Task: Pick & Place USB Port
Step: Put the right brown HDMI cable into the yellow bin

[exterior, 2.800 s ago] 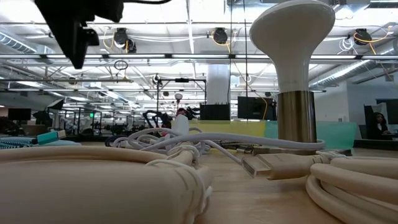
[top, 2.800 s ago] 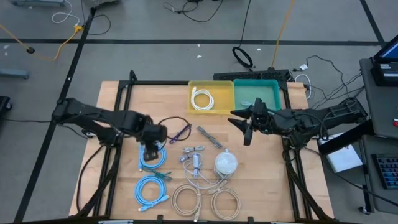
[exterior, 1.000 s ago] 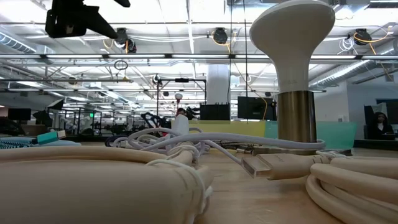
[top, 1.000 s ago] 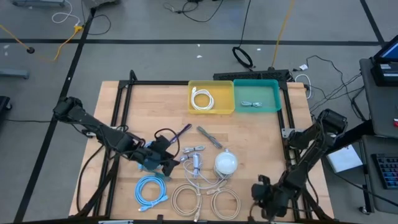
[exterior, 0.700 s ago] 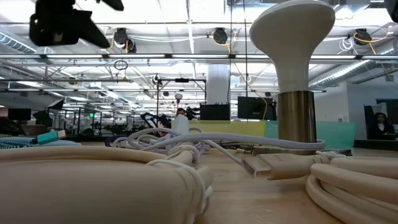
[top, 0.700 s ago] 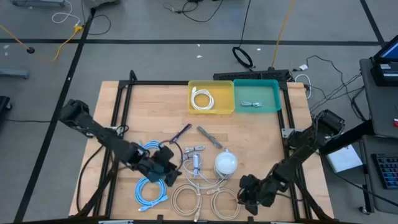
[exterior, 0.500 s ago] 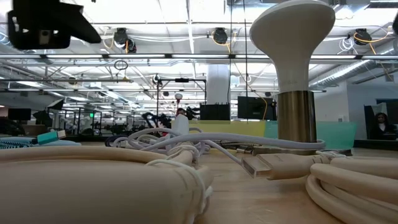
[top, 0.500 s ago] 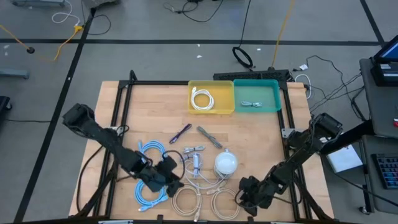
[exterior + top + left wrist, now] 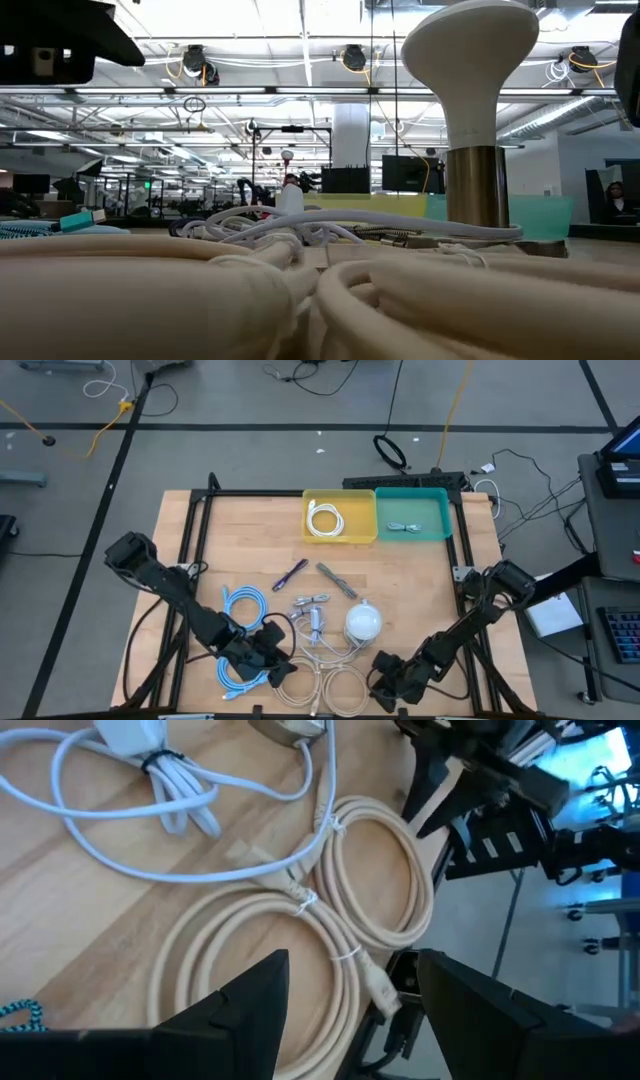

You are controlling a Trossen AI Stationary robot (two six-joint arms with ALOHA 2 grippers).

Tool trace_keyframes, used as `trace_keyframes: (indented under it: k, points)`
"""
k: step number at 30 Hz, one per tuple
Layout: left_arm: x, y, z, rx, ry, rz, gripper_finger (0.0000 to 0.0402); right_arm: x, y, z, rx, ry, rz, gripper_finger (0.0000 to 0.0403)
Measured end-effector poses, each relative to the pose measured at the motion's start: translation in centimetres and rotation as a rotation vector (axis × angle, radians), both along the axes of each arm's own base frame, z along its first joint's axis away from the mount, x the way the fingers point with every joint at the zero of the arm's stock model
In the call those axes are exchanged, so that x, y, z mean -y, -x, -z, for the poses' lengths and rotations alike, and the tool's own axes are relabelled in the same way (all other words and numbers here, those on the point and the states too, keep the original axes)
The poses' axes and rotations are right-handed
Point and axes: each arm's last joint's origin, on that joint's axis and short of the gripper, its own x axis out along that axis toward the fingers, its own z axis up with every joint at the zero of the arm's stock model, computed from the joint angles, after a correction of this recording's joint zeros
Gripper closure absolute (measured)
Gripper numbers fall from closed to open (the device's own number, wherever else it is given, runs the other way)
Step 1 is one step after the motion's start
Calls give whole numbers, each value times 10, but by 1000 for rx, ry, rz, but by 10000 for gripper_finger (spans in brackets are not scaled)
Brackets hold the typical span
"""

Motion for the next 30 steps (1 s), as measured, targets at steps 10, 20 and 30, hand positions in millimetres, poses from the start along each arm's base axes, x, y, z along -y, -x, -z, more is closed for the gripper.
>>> trace_keyframes:
  k: [10,20,30]
  points:
    - [8,-4,-7,65,99,61,187,-1,-4,-21,124,-25,-13,373]
    - [31,-33,-6,139,163,211,397,-5,5,-47,206,-35,-55,401]
    - [61,-107,25,-148,-26,435,400,1,14,-87,365,44,-65,402]
